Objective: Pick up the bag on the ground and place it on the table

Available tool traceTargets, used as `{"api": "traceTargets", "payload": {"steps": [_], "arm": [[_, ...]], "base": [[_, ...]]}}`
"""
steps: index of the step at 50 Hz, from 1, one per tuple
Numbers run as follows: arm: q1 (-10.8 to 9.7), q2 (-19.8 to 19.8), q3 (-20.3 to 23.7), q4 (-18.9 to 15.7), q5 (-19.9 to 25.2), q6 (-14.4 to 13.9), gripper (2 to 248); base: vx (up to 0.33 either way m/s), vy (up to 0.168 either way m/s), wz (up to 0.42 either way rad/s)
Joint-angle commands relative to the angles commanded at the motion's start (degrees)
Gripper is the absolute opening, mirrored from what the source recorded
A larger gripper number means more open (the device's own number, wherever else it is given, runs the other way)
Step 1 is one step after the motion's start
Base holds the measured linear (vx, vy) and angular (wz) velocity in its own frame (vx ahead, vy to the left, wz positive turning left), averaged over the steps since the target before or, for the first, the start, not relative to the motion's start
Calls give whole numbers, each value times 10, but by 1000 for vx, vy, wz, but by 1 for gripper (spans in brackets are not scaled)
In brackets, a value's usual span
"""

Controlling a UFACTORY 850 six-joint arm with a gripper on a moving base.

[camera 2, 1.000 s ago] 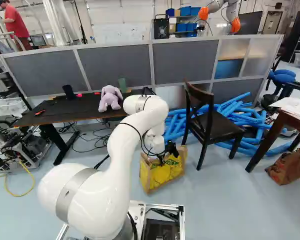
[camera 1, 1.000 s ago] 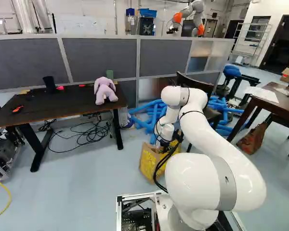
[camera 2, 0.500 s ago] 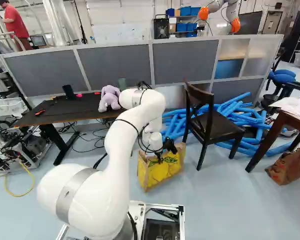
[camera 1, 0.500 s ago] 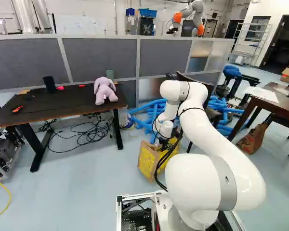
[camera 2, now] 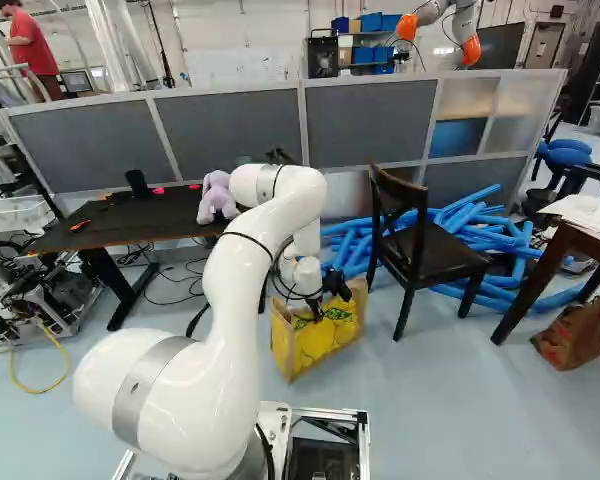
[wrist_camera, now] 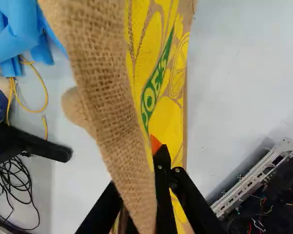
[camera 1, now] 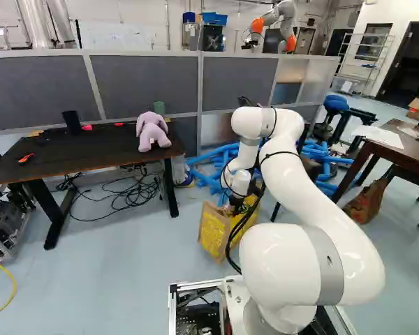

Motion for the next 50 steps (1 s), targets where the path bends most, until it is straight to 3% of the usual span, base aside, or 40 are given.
{"api": "traceTargets", "payload": {"steps": [50], "arm": [[5,124,131,-68,0,0,21]], "base": [[0,0,0]]}}
